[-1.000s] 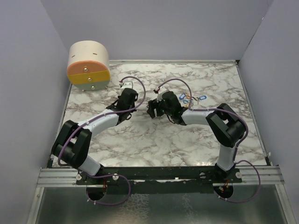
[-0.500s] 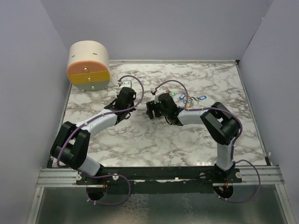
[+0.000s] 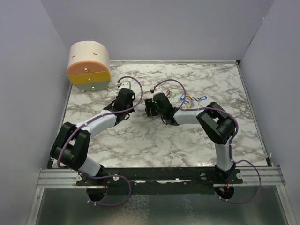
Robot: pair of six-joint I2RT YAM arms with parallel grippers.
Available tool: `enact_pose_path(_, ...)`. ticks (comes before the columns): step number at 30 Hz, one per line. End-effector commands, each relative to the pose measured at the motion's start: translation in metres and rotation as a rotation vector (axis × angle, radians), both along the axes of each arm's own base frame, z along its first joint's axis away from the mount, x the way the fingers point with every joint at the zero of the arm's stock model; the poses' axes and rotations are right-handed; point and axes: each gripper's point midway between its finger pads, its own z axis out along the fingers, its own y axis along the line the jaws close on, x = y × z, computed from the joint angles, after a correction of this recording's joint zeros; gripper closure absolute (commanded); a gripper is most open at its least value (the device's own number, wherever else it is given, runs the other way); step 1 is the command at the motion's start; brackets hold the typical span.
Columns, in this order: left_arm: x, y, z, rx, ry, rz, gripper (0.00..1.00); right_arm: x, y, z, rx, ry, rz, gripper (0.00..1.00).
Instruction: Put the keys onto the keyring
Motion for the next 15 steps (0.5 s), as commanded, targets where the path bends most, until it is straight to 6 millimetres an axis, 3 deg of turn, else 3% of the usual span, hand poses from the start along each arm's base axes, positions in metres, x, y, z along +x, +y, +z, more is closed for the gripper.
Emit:
enact_pose_path(1, 0.0, 0.003, 0.009, -0.023, -0.026, -0.014, 1.0, 0.009, 0.004, 0.0, 0.016, -0.008, -0.063, 0.4)
enact_pose_path(15, 0.001, 0.009, 0.003, -0.033, -0.012, -0.011, 1.0, 0.017, 0.014, 0.002, 0.036, -0.017, -0.081, 0.53)
